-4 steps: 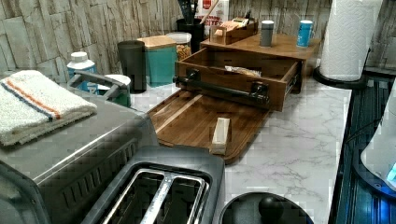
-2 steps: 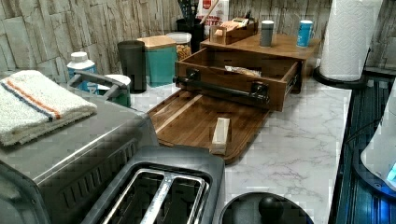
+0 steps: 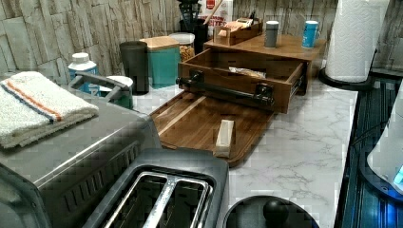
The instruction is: Close the drawer.
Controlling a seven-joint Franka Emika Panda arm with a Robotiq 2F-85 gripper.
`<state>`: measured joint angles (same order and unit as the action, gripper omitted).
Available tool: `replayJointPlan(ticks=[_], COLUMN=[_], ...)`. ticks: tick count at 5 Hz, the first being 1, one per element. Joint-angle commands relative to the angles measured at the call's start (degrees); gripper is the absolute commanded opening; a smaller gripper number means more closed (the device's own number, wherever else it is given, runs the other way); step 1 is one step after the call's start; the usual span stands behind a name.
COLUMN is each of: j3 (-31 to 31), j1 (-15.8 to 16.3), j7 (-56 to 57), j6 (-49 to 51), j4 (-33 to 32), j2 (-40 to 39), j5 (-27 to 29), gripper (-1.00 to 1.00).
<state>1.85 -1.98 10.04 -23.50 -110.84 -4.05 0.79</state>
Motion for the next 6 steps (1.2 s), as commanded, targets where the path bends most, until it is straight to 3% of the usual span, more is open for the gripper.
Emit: replayJointPlan(ticks=[1,2,6], j3=[-3.34,-4.28,-3.82], j1=[2.61,4.24,1.92], j7=[18.51,22.49,29.62], j6=[-11.87,-16.43,-18.49], j4=[-10.17,-12.86,-15.80], j2=[3.21,2.94,-4.29], j5=[2.46,3.50,-9.15], gripper=[-1.00,-1.00,-1.00])
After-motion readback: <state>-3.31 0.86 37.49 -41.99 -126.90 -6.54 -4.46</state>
